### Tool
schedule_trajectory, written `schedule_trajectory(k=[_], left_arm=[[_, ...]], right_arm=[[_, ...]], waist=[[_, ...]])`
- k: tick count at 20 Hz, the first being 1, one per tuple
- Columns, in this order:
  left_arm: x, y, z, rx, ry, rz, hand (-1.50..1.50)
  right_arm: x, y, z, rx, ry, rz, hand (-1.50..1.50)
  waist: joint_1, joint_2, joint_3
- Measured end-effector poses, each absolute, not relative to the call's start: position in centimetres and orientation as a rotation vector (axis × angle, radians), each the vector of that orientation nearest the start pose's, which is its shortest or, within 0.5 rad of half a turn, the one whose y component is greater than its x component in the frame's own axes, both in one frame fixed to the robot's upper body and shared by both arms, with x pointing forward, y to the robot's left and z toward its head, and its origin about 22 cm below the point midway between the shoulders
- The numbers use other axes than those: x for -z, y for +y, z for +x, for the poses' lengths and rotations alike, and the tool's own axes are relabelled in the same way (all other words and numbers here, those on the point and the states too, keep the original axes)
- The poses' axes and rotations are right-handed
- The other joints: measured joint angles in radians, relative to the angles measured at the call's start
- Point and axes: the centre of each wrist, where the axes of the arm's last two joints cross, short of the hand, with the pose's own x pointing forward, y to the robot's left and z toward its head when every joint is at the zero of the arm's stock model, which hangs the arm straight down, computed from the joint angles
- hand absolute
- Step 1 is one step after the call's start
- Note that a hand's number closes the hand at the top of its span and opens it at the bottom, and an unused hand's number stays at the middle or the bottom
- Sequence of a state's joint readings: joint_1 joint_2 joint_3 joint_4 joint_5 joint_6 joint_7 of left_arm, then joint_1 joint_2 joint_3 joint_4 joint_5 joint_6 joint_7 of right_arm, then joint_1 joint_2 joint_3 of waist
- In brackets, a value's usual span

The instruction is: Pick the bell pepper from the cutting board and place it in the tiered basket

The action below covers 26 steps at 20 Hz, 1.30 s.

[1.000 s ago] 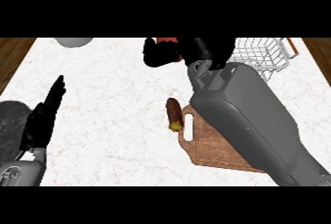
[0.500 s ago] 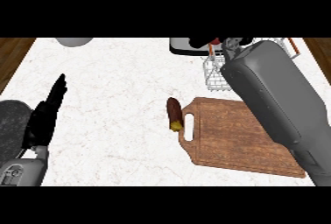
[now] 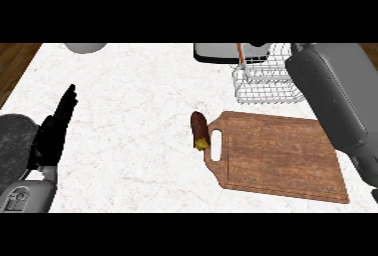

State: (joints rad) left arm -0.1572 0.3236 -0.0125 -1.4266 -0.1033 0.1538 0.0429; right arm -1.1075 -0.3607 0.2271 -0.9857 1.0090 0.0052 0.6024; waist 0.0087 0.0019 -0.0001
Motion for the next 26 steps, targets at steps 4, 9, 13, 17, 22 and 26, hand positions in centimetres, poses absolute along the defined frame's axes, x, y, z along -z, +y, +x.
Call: schedule_trajectory(k=[4,9,13,17,22,26], left_arm=[[-3.3,29.8,28.3,0.236,-1.545,0.425,0.00],[-2.9,30.1,27.9,0.232,-1.544,0.427,0.00],[-3.5,29.9,28.3,0.234,-1.541,0.428,0.00],[-3.5,30.0,28.3,0.232,-1.536,0.433,0.00],[-3.4,29.7,28.3,0.233,-1.535,0.436,0.00],[-3.2,29.9,28.0,0.233,-1.536,0.437,0.00]], right_arm=[[-22.4,-17.6,43.4,-0.850,-1.378,-1.352,1.50],[-19.9,-19.5,43.7,-0.861,-1.362,-1.237,1.50],[-18.8,-20.5,44.2,-0.757,-1.306,-1.091,-1.50],[-17.4,-21.5,44.4,-0.705,-1.298,-1.028,-1.50],[-17.4,-22.1,44.1,-0.573,-1.397,-0.979,-1.50],[-18.5,-23.5,43.8,-0.454,-1.486,-0.982,-1.50]], waist=[[0.001,0.001,0.000],[0.000,0.000,0.000],[0.000,0.001,0.000],[0.001,0.001,0.000],[-0.002,-0.001,0.000],[-0.003,-0.001,0.000]])
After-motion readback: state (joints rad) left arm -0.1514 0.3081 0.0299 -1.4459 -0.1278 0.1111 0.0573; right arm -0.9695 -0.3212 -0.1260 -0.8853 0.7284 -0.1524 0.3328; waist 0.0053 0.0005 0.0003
